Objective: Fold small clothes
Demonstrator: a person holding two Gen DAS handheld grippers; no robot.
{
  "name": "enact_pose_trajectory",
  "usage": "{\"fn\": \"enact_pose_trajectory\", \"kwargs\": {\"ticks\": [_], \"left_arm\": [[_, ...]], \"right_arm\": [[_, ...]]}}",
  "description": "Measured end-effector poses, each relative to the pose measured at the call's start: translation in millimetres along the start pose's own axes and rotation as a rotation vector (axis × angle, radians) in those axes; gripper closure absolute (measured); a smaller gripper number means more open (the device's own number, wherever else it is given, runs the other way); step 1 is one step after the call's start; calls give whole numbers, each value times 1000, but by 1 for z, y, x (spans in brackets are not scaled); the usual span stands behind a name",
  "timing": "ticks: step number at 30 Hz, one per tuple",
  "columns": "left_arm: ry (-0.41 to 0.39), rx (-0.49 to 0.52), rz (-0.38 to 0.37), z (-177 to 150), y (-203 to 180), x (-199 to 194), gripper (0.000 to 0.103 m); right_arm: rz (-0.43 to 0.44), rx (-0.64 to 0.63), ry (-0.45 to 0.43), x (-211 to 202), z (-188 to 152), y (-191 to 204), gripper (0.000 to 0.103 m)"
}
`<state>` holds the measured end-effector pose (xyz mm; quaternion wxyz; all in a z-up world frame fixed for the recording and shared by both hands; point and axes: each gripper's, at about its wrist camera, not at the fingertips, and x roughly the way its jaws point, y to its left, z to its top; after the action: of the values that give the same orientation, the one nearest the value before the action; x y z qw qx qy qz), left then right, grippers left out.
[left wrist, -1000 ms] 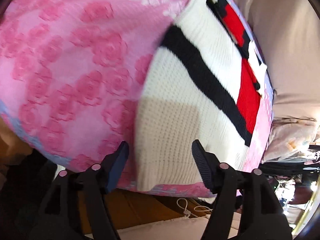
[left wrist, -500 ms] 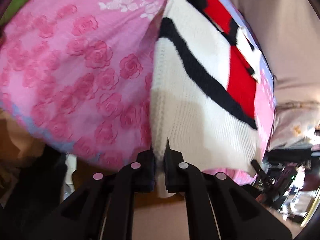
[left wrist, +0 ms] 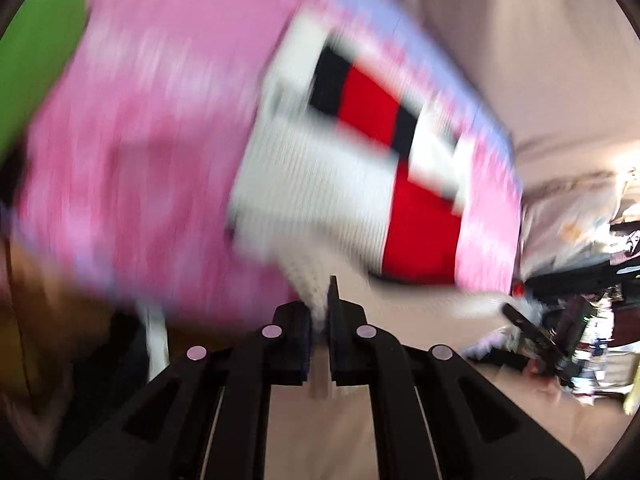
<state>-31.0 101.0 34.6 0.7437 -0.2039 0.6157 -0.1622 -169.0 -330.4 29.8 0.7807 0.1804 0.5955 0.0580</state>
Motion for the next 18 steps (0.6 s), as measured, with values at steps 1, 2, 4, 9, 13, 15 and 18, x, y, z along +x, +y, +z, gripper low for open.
{"fn": "enact_pose_trajectory", "kwargs": {"ticks": [1,2,4,9,13,15,18], "left_arm": [[-44,14,-2,19,-4,2,97],[-92,22,-12,42,-9,8,97],[-173,42,16,87,-20,30,97],[-262,69,117,154,-39,97,97],[-258,19,177,179,-25,138,92],[-283,-13,190,176,-15,141,82],[-386,-18,172,166,-6,120,48]], "right_arm": [[17,9,-72,-6,20,-4,98],[37,25,-162,-10,48,-12,98],[68,64,-288,-5,91,-22,98],[93,193,-398,56,184,-54,97],[110,363,-369,112,216,-75,91],[114,415,-379,117,217,-79,89],[136,442,-441,102,205,-80,69]]}}
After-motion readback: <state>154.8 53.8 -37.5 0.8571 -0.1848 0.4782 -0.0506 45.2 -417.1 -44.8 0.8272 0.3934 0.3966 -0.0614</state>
